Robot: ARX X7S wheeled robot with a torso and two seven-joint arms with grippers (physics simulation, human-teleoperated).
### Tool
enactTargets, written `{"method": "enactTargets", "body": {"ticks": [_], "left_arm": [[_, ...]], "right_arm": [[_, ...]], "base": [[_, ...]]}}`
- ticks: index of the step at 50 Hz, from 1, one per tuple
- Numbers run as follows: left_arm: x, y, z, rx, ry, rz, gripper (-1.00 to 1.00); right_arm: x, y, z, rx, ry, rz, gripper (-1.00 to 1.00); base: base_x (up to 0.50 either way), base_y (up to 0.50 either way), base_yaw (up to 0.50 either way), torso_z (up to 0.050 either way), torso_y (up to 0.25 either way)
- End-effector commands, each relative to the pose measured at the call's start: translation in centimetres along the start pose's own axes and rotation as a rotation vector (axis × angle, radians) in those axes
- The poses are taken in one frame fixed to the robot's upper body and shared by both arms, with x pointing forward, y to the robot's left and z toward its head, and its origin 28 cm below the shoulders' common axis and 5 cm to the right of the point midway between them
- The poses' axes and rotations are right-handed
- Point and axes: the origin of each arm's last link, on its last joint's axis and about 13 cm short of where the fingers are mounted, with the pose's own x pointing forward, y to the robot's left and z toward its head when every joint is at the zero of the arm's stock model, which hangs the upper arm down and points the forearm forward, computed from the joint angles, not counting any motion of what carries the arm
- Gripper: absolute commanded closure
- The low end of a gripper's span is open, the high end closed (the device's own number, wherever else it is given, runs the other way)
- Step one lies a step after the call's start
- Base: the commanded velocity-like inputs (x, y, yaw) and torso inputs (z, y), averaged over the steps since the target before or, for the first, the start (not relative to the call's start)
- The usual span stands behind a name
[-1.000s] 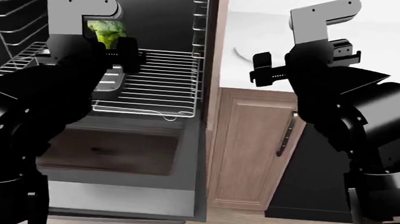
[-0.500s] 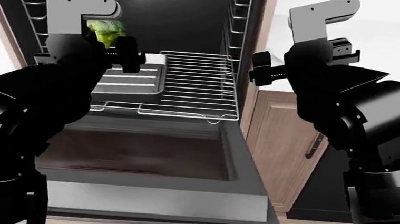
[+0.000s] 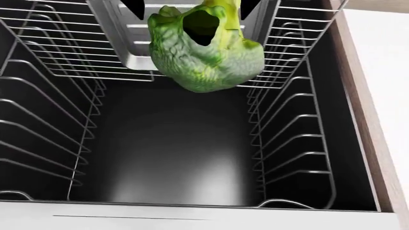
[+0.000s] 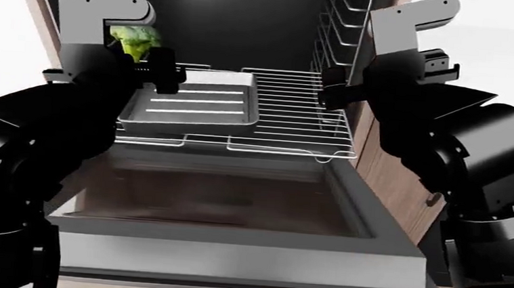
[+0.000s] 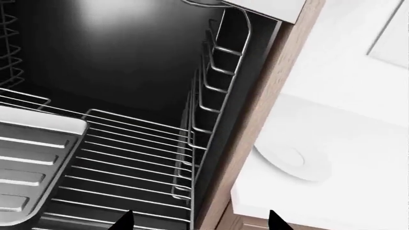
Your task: Place the broccoli on the rack of the oven.
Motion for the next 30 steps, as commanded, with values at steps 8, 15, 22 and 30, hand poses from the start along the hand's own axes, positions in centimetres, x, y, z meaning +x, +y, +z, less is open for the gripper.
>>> {"method": "enactTargets", "body": {"ticks": [8,15,22,30], "left_arm": [[-0.03,-0.23,0.01,-0.005,-0.005,-0.006,1.00],[0.01,-0.33,-0.06,-0.001,-0.004,-0.010,1.00],[0.01,-0.29,-0.18,-0.002,-0.002,-0.007,1.00],[0.09,-0.33,-0.16,-0.003,-0.002,-0.011,1.00]], "right_arm": [[-0.12,-0.10,-0.14,0.008,-0.006,0.002,-1.00],[-0.06,-0.14,-0.32,0.010,-0.005,0.002,-1.00],[0.02,-0.15,-0.47,0.017,0.000,0.003,-1.00],[0.04,-0.17,-0.44,0.016,-0.001,0.002,-1.00]], "base": [[0.00,0.00,0.00,0.000,0.000],[0.08,0.00,0.00,0.000,0.000],[0.31,0.00,0.00,0.000,0.001],[0.33,0.00,0.00,0.000,0.001]]}}
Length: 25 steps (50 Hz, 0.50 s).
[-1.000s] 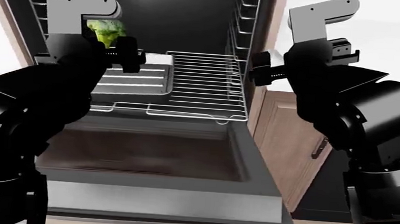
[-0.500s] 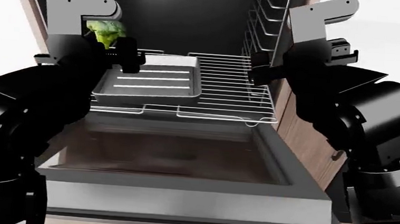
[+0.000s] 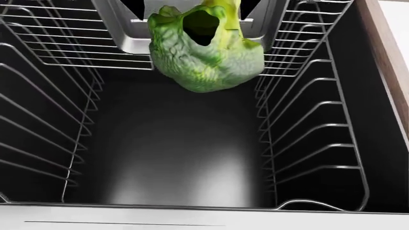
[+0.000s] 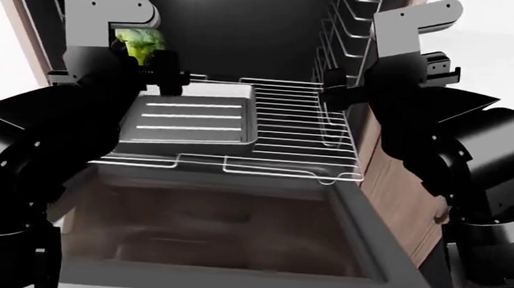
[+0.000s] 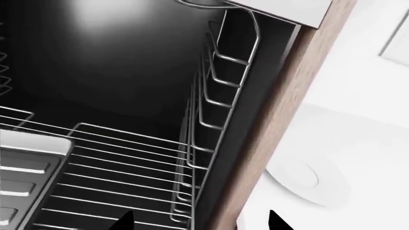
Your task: Place the broccoli on the rack of the oven.
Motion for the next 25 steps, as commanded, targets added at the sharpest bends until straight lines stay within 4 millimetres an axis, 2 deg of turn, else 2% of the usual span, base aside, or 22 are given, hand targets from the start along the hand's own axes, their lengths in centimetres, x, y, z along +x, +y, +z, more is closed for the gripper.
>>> {"method": "enactTargets", "body": {"ticks": [1,25], "left_arm": [[0.04,-0.03,0.09,-0.007,-0.007,0.003,1.00],[-0.05,0.01,0.20,-0.015,-0.008,0.007,1.00]], "right_arm": [[0.06,-0.03,-0.12,0.003,0.001,0.000,-1.00],[0.04,0.10,-0.08,-0.003,0.005,0.005,-1.00]], "base": [[0.33,0.00,0.00,0.000,0.000],[0.28,0.00,0.00,0.000,0.001]]}}
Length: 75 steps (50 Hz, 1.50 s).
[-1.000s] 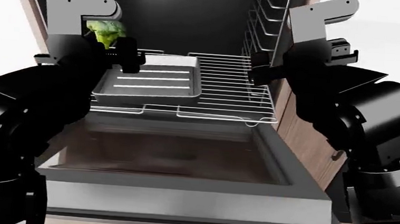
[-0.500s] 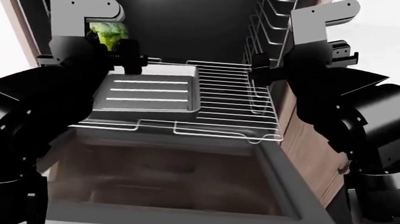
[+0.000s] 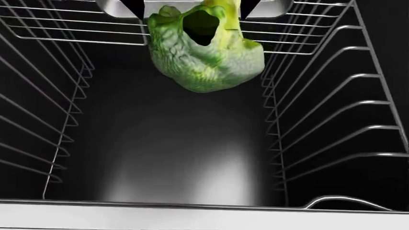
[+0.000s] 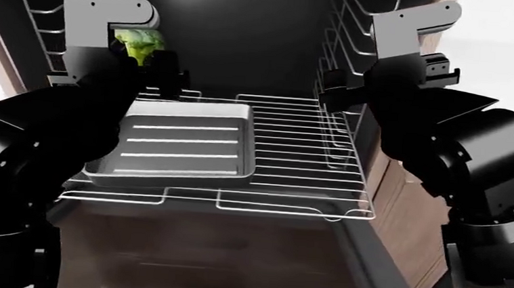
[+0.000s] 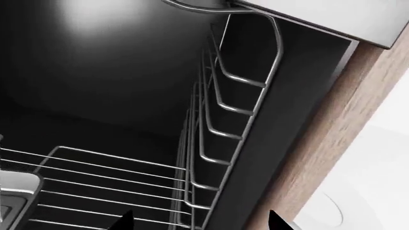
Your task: Place the broccoli on the rack of the oven.
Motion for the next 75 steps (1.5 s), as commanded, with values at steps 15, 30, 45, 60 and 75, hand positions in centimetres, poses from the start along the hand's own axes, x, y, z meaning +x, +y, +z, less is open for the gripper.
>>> {"method": "enactTargets", "body": {"ticks": [15,30,45,60,75], "left_arm": [[-0.1,0.1,0.1,-0.009,-0.006,0.004,1.00],[0.0,0.0,-0.1,0.000,0.002,0.001,1.00],[0.9,-0.5,-1.5,0.002,0.058,-0.042,1.00],[1.4,-0.7,-2.7,0.012,0.090,-0.049,1.00],[1.9,-0.5,-3.7,0.024,0.125,-0.045,1.00]], "right_arm": [[0.0,0.0,0.1,0.004,-0.005,0.005,-1.00],[-0.1,0.0,0.1,0.012,-0.007,-0.004,-1.00],[-0.3,-0.2,-0.1,0.014,-0.008,-0.008,-1.00],[-0.5,-0.4,-0.3,0.016,-0.009,-0.015,-1.00],[-0.4,-0.4,-0.5,0.019,-0.003,-0.016,-1.00]], "base": [[0.13,0.00,0.00,0.000,0.001],[0.00,0.00,0.00,0.000,0.000],[0.00,0.00,0.00,0.000,0.001],[0.00,0.00,0.00,0.000,0.000],[0.00,0.00,0.00,0.000,0.001]]}}
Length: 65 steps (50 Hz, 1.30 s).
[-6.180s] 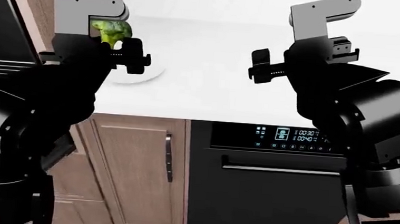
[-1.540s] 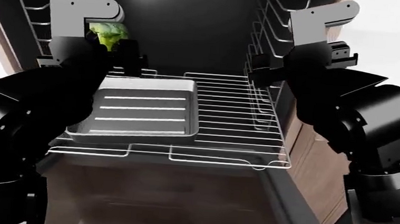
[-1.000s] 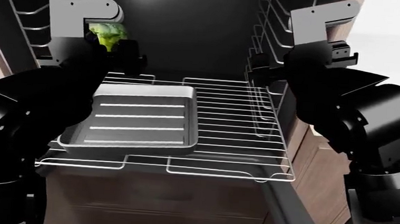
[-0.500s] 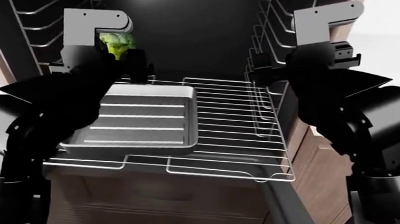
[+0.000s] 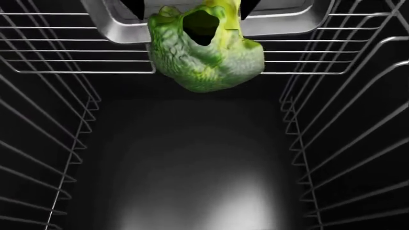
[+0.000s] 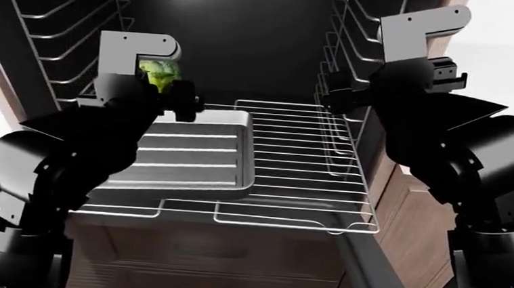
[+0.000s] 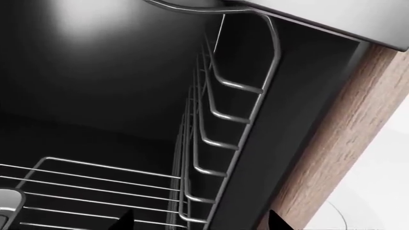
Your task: Place the broccoli on the rack of the oven.
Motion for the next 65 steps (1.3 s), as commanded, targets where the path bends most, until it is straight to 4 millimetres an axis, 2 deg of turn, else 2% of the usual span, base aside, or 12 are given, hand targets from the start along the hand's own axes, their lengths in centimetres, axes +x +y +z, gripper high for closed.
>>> {"method": "enactTargets", "body": {"ticks": [1,7,29,65], "left_arm": [[0.4,0.1,-0.6,0.000,0.016,0.009,1.00],[0.5,0.2,-1.5,-0.007,0.035,0.007,1.00],[0.9,0.6,-2.5,0.006,0.076,0.005,1.00],[1.5,0.8,-4.8,0.021,0.133,0.013,1.00]], "right_arm": [[0.0,0.0,-0.1,0.001,0.003,-0.002,-1.00],[0.1,0.0,-0.3,0.000,0.007,0.000,-1.00],[0.2,0.1,0.0,-0.002,0.003,0.002,-1.00],[0.5,0.2,-0.9,0.010,0.015,0.000,-1.00]], "base": [[0.00,0.00,0.00,0.000,0.000],[0.00,0.00,0.00,0.000,0.000],[0.00,0.00,0.00,0.000,0.000],[0.00,0.00,0.00,0.000,0.000]]}}
